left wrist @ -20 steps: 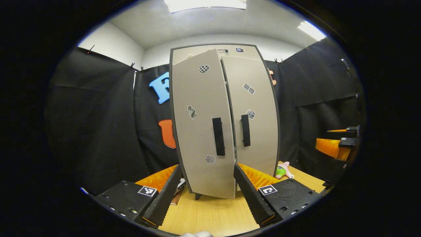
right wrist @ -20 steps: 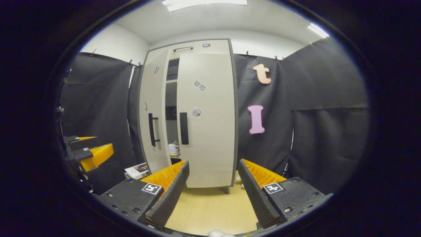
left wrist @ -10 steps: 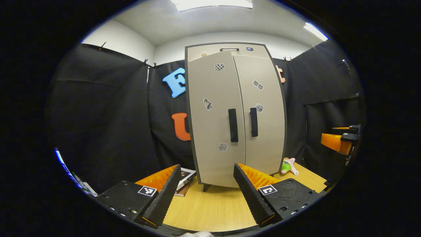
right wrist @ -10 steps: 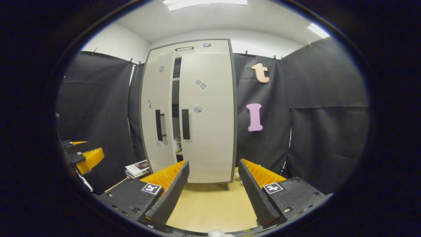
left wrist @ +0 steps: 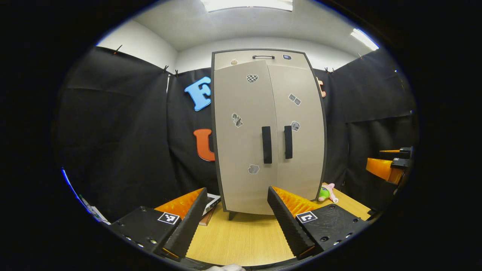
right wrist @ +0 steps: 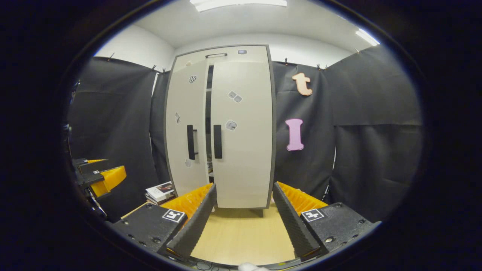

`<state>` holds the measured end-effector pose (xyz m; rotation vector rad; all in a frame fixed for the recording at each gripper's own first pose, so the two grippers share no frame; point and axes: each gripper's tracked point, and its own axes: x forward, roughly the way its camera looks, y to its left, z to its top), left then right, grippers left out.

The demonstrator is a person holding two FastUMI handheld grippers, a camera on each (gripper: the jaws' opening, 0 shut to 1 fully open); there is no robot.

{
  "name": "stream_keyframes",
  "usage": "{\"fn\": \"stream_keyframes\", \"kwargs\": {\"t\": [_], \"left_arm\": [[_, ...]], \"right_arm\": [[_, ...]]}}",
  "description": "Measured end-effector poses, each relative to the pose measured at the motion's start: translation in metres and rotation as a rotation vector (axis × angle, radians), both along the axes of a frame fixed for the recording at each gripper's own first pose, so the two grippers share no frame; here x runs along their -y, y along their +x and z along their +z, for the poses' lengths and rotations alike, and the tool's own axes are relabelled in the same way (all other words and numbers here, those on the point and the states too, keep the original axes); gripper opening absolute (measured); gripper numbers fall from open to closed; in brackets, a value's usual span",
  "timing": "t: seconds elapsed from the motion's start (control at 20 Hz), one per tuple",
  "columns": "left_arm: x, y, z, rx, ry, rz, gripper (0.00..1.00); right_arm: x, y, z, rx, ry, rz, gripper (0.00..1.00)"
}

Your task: Grab one shoe with the right hand and put it into the shoe cabinet, grab the other shoe with the left hand and put it into the shoe cabinet; then close the right door with the right hand and the left door with the left hand.

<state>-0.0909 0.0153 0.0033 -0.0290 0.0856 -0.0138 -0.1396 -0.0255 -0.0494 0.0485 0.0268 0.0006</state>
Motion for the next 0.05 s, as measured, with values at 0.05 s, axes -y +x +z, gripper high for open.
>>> {"fn": "stream_keyframes", "kwargs": {"t": [0.05], "left_arm": [[-0.0001,0.0011,-0.0005,-0.001,-0.001,-0.002,0.96]], "right_arm": [[-0.0005,-0.0003,0.0003,0.000,0.003,-0.001,0.98]]}}
